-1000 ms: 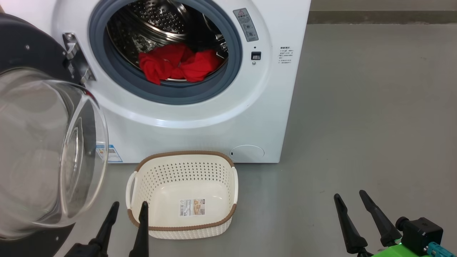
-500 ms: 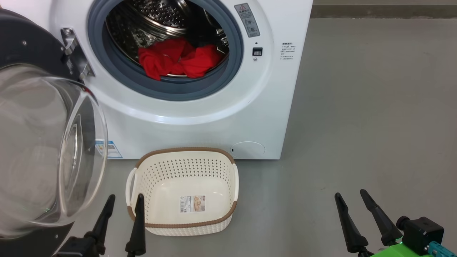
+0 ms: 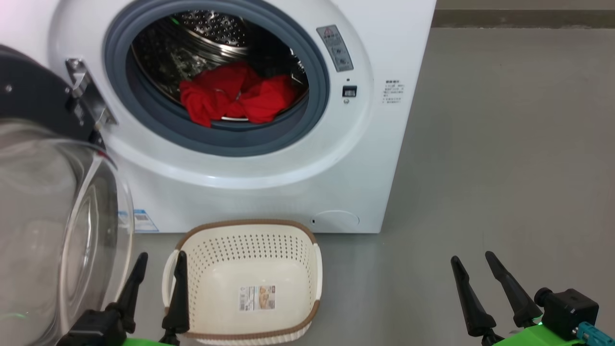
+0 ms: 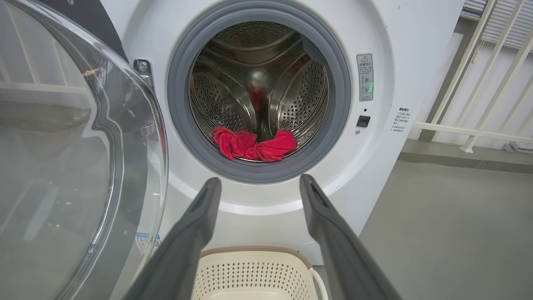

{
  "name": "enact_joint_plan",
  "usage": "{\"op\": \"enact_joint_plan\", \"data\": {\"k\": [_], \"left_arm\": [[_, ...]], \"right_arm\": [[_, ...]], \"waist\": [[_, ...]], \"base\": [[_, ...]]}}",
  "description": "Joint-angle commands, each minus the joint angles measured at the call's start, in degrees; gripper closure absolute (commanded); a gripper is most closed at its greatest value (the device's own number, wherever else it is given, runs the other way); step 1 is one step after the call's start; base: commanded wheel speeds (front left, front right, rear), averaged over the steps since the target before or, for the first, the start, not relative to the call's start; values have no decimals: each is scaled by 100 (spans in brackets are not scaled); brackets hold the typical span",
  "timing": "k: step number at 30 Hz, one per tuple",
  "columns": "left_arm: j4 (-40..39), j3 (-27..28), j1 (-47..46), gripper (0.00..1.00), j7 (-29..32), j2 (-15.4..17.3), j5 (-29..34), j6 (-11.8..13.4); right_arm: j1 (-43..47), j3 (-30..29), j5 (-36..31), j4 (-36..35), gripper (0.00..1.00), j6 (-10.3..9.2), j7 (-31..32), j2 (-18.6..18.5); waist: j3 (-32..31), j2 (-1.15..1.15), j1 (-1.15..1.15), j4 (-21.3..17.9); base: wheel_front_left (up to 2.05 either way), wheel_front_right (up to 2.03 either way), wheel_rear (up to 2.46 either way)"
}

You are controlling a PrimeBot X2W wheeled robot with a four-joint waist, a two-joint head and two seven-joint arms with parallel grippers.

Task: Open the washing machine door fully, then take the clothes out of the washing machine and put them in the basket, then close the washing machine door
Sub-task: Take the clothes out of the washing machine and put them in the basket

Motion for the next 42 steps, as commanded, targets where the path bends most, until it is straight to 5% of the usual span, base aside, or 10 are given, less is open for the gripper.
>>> {"op": "enact_joint_plan", "data": {"k": [1,25,42], "left_arm": [[-113,194,-253,0,-90,93,20,8],[-165,141,-426,0,-313,104,66,116],[827,144,-1508,0,-507,132,29,-72]], "right_arm": [[-261,111,0,-156,0,52,-43,-44],[-407,152,-67,-227,0,52,-71,-44],[-748,354,-218,-362,0,52,-67,-44]], "waist": [[15,0,0,4],[189,0,0,-40],[714,0,0,-213]], "base": [[125,-125,0],[25,-25,0],[0,0,0]]}}
